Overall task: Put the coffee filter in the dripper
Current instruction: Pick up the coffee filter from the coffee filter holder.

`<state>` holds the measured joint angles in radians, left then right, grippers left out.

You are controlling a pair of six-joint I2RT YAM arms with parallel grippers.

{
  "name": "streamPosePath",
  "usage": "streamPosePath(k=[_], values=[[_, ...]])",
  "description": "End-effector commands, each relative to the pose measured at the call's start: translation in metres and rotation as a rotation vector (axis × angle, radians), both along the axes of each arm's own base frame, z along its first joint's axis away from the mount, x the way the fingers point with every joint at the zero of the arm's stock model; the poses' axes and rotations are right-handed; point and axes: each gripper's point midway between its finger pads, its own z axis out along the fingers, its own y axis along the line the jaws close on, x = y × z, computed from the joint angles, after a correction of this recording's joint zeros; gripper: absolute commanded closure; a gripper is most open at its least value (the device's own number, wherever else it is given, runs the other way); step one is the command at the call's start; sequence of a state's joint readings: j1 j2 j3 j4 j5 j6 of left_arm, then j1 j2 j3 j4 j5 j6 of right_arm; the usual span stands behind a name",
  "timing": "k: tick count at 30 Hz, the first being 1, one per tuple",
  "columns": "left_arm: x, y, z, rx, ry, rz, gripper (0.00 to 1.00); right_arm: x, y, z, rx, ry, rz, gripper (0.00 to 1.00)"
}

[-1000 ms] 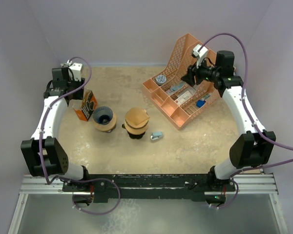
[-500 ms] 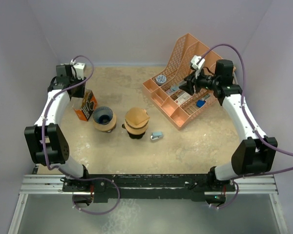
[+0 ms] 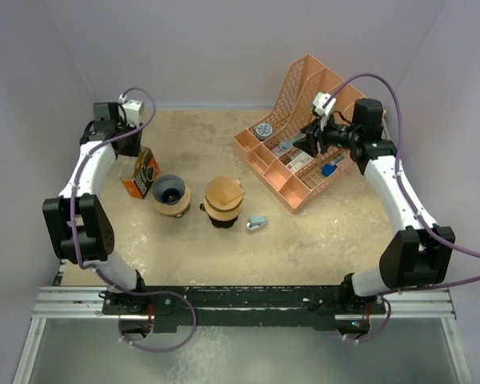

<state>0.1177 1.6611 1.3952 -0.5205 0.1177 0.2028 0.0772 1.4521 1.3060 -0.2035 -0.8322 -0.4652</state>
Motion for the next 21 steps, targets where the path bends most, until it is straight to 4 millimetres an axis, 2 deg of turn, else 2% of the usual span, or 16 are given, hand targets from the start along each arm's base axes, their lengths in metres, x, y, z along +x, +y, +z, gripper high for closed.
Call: streamPosePath(k=[1, 21], values=[[0.011, 0.001, 0.016, 0.012, -0.049, -0.025, 0.71, -0.002, 0.002, 0.012, 0.008, -0.056, 0.033, 0.47], [0.018, -0.006, 0.001, 0.119, -0.043, -0.027, 0.72, -0.005, 0.003, 0.008, 0.011, -0.042, 0.052, 0.46]])
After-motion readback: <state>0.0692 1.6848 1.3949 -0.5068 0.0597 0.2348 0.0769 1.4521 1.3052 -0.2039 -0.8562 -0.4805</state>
